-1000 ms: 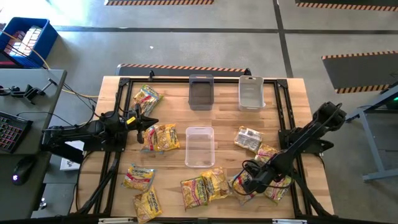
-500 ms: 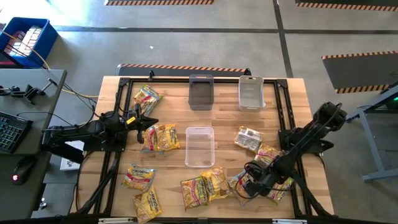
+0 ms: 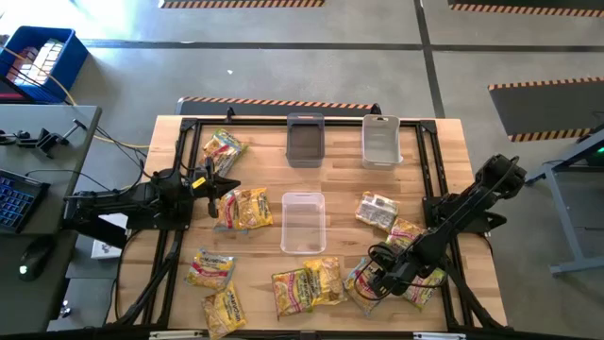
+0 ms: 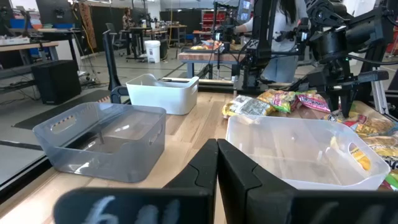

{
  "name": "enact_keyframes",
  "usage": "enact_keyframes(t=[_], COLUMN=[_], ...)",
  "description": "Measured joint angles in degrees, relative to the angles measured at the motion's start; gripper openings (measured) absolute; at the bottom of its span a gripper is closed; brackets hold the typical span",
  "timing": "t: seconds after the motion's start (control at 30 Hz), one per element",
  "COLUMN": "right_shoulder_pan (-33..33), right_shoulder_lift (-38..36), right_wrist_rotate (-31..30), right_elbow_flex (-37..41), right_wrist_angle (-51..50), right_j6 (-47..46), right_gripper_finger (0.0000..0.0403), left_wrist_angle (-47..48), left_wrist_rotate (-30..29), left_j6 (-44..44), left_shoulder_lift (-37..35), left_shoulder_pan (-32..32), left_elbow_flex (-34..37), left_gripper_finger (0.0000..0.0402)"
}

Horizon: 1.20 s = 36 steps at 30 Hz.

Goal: Sort Maruchan noodles
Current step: Put the blue noodle pack into the white bin

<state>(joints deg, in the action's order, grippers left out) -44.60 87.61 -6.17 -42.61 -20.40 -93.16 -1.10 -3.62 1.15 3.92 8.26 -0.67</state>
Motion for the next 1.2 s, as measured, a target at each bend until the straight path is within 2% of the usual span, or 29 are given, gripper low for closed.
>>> enact_keyframes(t=[0.4,0.73,1.03,1.2], right_shoulder_pan=[4.26,9.39,16.93,22.32], right_shoulder_lift=[-2.78,-9.74,-13.63,-13.86], right_wrist_rotate=[0.29,-2.4,-4.44,-8.12], right_elbow_flex=[-0.04,-0.02,-0.2,-5.74], right_wrist_angle=[-2.74,-9.87,-16.38,-26.73], right_j6=[8.38,17.31,31.89,42.77], right_gripper_finger=[0.0005,0.0001,0.0,0.0], left_wrist_angle=[0.01,-0.01,-0.01,0.01], left_wrist_rotate=[0.0,0.0,0.0,0.0], left_j6=[0.0,0.01,0.0,0.0], left_shoulder_lift=[0.01,0.0,0.01,-0.01], left_shoulder_pan=[0.01,0.01,0.01,0.01], left_elbow_flex=[0.0,0.0,0.0,0.0], left_gripper_finger=[0.0001,0.0001,0.0001,0.0001])
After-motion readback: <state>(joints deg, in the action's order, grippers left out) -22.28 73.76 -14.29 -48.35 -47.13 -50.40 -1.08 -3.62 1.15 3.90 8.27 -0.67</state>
